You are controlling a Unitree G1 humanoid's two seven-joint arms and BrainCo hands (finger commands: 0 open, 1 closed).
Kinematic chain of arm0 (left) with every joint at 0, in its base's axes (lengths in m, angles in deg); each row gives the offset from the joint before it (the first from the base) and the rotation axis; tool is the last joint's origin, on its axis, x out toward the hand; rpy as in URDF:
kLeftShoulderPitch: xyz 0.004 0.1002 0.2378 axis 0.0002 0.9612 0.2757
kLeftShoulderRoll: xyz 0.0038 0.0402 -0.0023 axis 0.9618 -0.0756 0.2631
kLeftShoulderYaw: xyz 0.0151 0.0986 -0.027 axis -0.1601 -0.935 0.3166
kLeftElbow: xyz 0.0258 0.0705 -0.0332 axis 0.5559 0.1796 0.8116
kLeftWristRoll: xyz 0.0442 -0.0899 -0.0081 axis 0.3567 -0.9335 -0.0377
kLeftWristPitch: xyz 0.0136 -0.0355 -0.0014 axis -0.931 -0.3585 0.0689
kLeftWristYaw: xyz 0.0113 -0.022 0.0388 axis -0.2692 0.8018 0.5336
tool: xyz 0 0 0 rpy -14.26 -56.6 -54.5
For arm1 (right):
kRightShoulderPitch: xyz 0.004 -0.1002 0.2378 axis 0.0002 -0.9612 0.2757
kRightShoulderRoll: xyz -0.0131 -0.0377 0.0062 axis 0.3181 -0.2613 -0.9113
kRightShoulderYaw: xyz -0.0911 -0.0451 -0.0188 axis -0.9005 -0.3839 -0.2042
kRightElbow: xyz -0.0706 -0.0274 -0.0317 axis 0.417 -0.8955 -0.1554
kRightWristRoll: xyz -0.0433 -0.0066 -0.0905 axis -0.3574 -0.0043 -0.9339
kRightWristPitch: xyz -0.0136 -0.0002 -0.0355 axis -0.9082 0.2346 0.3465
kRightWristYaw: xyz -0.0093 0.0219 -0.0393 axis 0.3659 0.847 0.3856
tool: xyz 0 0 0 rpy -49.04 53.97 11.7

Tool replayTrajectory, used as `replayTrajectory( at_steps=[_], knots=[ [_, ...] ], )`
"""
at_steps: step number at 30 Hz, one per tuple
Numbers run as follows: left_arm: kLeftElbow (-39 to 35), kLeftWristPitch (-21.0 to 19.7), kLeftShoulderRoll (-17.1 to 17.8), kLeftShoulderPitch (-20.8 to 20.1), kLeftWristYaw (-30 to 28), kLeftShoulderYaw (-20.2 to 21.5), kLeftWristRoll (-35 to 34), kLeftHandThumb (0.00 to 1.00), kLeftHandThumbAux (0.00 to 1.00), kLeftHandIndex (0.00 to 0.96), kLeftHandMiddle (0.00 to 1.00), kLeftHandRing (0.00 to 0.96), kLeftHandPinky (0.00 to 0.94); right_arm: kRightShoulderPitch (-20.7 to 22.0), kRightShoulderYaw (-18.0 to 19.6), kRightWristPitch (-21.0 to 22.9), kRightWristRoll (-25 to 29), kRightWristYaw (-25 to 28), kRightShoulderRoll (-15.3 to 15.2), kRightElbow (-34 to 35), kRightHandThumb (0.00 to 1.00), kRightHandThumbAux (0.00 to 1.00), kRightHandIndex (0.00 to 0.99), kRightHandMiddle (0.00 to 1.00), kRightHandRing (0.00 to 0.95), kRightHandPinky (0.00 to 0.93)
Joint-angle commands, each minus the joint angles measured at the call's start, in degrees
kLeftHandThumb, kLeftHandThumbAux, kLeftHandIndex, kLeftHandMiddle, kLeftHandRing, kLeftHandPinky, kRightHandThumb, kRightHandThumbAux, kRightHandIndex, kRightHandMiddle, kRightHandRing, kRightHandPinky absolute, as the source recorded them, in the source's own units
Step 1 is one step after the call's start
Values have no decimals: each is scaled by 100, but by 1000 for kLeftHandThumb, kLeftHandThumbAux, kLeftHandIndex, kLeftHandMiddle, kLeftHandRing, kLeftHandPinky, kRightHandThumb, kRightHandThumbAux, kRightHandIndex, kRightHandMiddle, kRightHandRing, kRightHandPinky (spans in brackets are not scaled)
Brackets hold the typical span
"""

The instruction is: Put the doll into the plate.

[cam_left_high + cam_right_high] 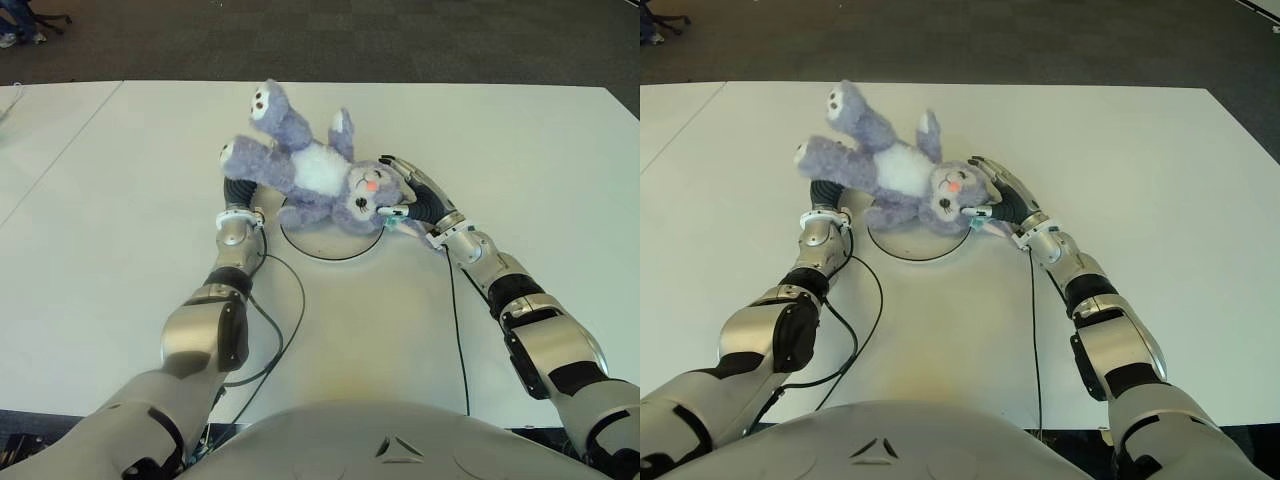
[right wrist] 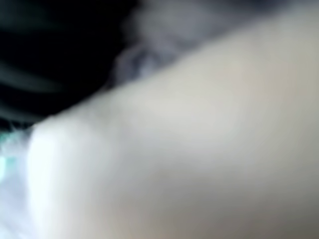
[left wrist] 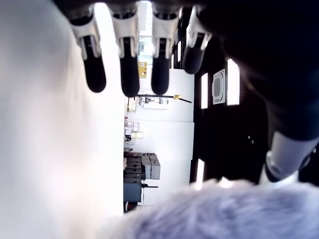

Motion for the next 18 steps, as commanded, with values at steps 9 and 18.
replayTrajectory(
  at_steps=[9,18],
  knots=[
    [722,-583,-321,1073,45,29,-7,0,593,170,232,234,249,372,863,481,1163,1165,-114,-838,48,282,0,0,0,0],
    [722,-547,-315,1082,38,18,7,0,586,168,228,237,255,614,1476,1111,1810,2000,-76,-1144,44,280,0,0,0,0]
  ],
)
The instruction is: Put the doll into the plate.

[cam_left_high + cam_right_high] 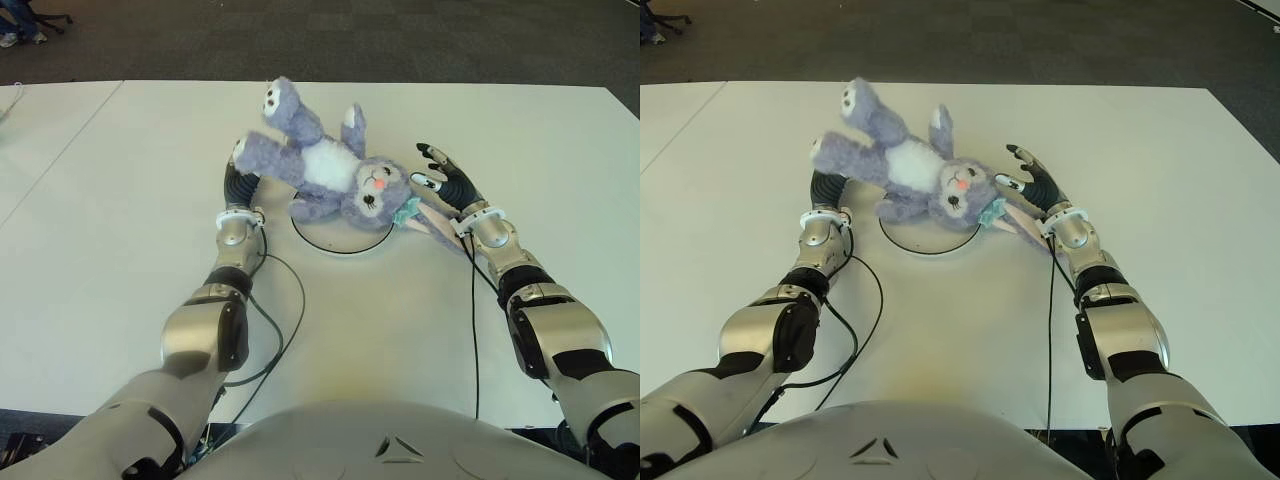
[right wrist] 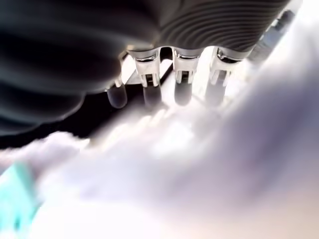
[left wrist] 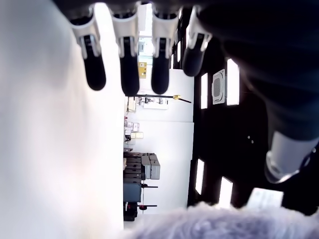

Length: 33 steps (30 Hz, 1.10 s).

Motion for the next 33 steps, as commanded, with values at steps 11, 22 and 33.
replayTrajectory(
  at_steps=[11,22,33],
  knots=[
    [730,-677,-319,1042,140,-3,30,0,583,173,236,244,267,113,659,464,635,776,82,-255,58,295,0,0,0,0],
    [729,-640,-350,1045,75,45,-22,0,590,172,234,244,259,109,750,527,591,779,59,-269,70,304,0,0,0,8],
    [728,-637,-363,1036,57,71,-34,0,591,170,235,246,266,164,908,913,700,846,71,-331,72,356,0,0,0,17]
  ],
)
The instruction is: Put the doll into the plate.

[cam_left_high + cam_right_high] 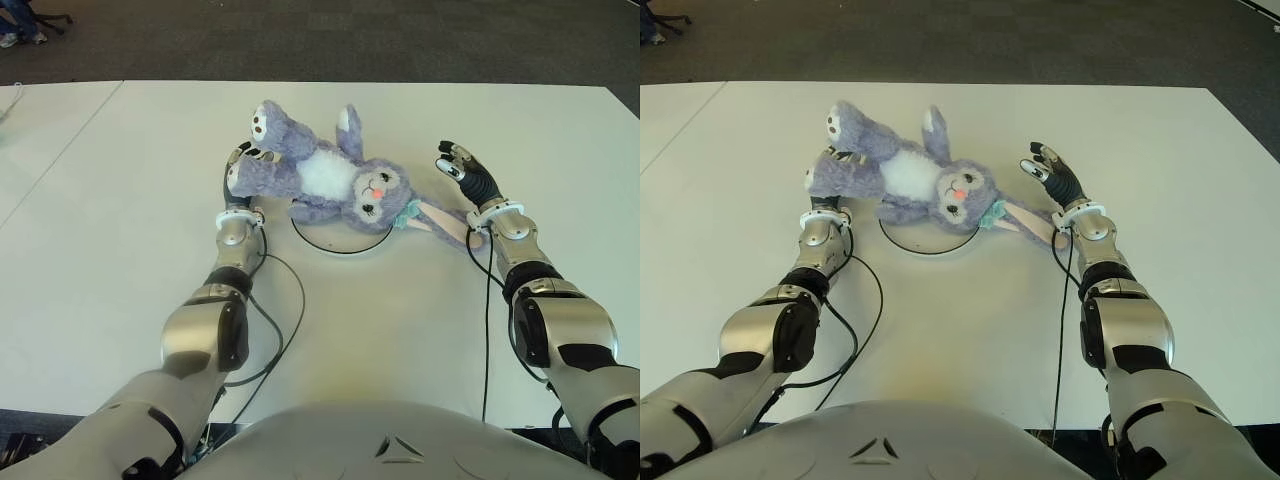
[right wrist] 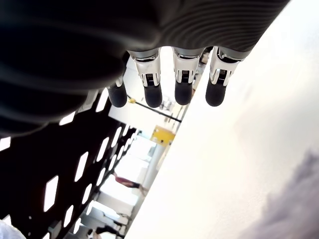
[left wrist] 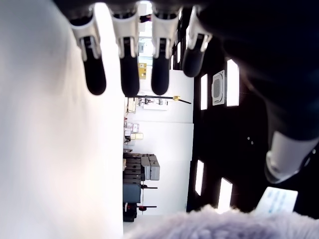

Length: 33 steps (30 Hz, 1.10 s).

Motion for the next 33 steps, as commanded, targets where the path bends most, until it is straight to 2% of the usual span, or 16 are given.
replayTrajectory(
  at_steps=[1,8,9,11,14,19,25,28,33],
  knots=[
    [727,-629,-357,1038,59,39,-19,0,590,169,235,246,266,116,198,487,223,128,77,-158,72,356,0,0,0,17],
    [730,-696,-355,1029,127,-5,25,0,591,166,238,253,270,309,478,896,415,250,-43,-194,91,421,0,0,0,5],
    [732,-715,-353,1025,141,-11,31,0,596,163,239,254,265,349,531,965,454,285,-80,-212,94,472,0,0,0,1],
    [735,-749,-350,1020,159,-18,36,0,599,161,240,255,264,422,640,1097,531,365,-156,-250,97,506,0,0,0,0],
    [737,-772,-343,1019,171,-28,40,0,606,157,240,251,254,525,959,1472,773,571,-353,-375,78,583,0,0,0,0],
    [733,-746,-346,1030,139,-22,19,0,612,152,234,243,233,534,1427,1852,1130,598,-437,-451,97,630,8,17,0,0],
    [738,-777,-336,1020,99,22,-25,0,602,153,234,238,228,454,1655,1897,1262,517,-398,-443,70,659,32,38,7,3],
    [737,-760,-331,1016,89,46,-42,0,615,166,235,237,240,367,1755,1835,1311,440,-349,-438,6,701,37,43,18,29],
    [733,-740,-308,1032,58,52,-36,0,621,174,243,249,260,241,1884,1701,1313,266,-248,-438,0,714,37,44,25,35]
  ],
)
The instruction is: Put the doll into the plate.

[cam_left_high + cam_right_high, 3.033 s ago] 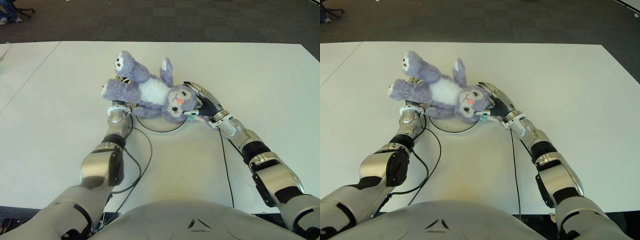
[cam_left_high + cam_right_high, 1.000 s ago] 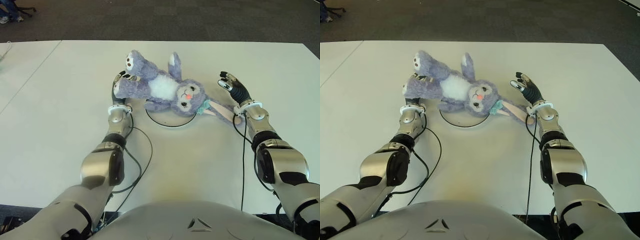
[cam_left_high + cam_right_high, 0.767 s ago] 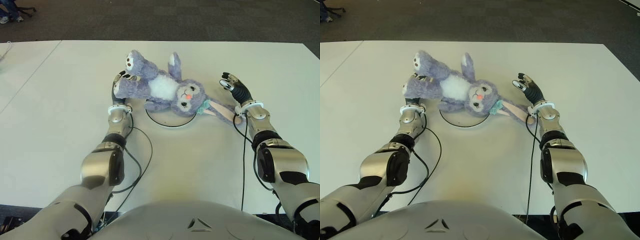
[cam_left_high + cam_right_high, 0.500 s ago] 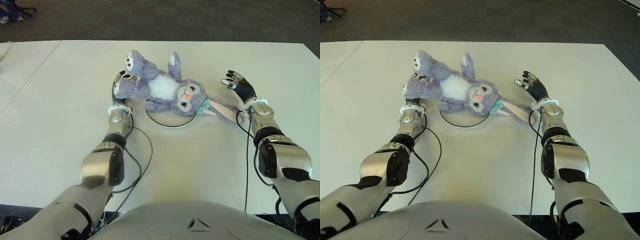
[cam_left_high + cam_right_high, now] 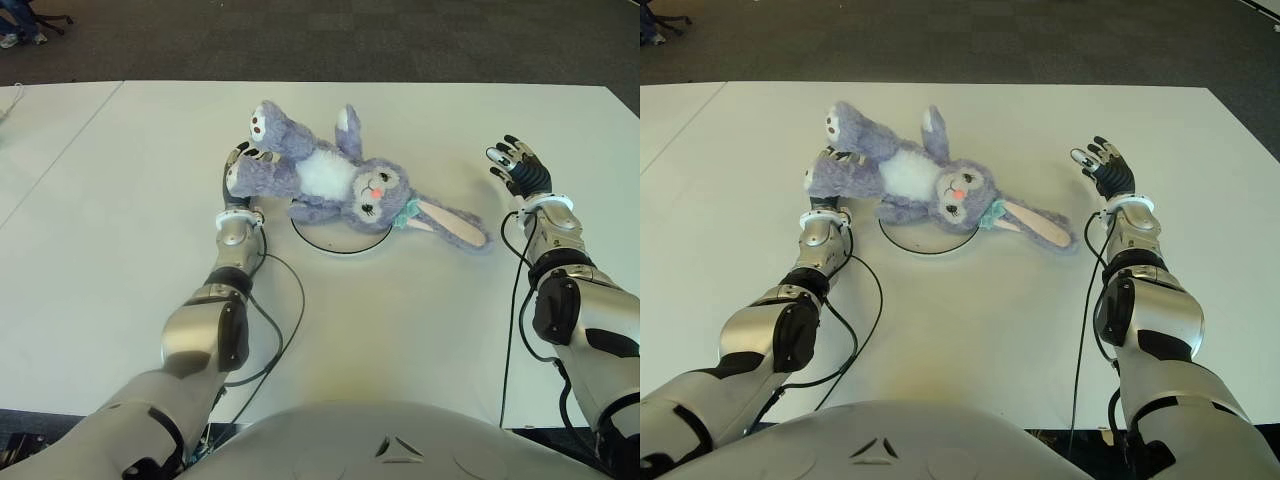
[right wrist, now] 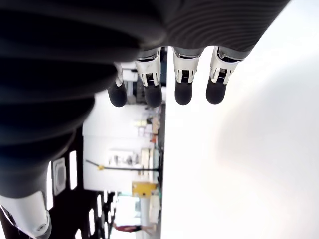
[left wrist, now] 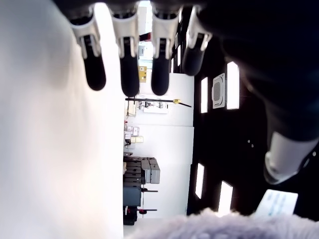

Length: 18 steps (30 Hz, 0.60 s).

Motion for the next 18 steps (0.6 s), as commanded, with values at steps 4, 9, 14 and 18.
replayTrajectory(
  at_steps=[4,9,14,18],
  knots=[
    [733,-756,-283,1034,6,39,-21,0,616,169,245,248,243,-296,319,-97,211,-367,375,-113,0,715,42,51,35,49],
    [734,-770,-262,1031,17,3,18,0,611,159,236,239,230,-306,467,-220,249,-621,716,-129,0,706,45,61,48,63],
    [735,-799,-251,1032,33,-23,34,0,604,161,233,234,226,-287,516,-290,221,-794,964,-149,0,678,52,75,66,81],
    [736,-810,-250,1034,79,-37,40,0,600,158,233,237,234,-347,479,-403,137,-911,1151,-154,0,654,79,106,97,117]
  ],
)
